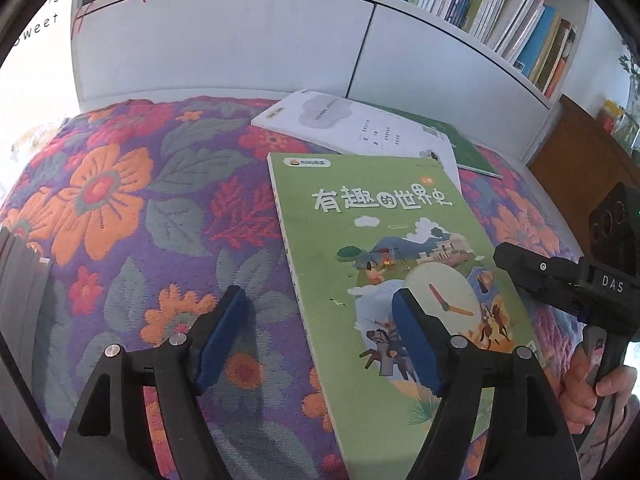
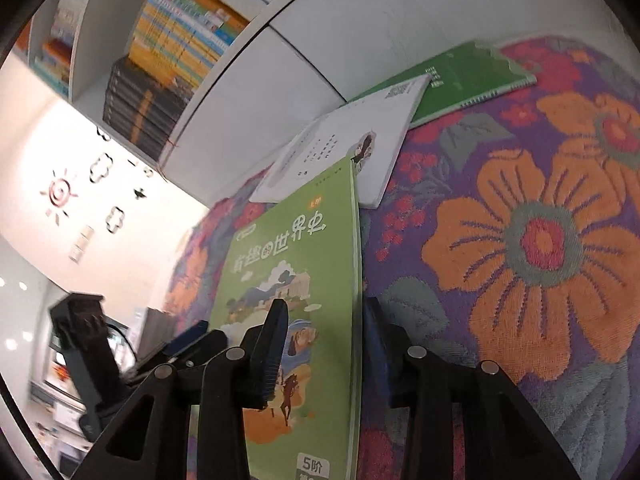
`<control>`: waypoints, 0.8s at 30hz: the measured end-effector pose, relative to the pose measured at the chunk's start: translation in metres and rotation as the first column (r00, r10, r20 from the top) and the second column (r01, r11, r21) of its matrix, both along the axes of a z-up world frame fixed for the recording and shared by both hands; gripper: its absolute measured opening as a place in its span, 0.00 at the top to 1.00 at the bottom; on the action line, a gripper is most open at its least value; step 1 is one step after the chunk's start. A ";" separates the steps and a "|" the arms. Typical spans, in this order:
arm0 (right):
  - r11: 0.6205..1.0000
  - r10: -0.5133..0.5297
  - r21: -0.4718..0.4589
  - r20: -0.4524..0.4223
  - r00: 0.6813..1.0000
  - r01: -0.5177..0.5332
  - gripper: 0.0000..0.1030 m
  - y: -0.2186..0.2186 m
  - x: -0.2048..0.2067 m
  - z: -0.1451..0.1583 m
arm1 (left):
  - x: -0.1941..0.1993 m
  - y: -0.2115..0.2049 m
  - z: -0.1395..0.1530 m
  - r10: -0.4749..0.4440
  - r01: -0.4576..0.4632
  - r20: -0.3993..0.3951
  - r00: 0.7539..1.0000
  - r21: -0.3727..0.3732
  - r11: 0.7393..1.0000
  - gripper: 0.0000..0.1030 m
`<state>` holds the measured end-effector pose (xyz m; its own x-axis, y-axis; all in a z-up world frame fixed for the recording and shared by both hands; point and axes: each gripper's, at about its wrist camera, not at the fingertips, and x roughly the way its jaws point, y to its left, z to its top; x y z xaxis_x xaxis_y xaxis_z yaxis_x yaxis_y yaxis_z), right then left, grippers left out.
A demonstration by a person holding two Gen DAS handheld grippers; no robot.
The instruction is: Organize books
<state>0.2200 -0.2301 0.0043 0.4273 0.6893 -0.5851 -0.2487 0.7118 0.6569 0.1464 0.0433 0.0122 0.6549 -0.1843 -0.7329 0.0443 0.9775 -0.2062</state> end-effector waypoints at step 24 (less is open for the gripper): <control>0.998 0.014 -0.060 0.032 0.999 -0.012 0.64 0.008 -0.002 0.002 | 0.001 -0.007 -0.003 -0.029 0.029 -0.007 1.000 0.042 0.999 0.20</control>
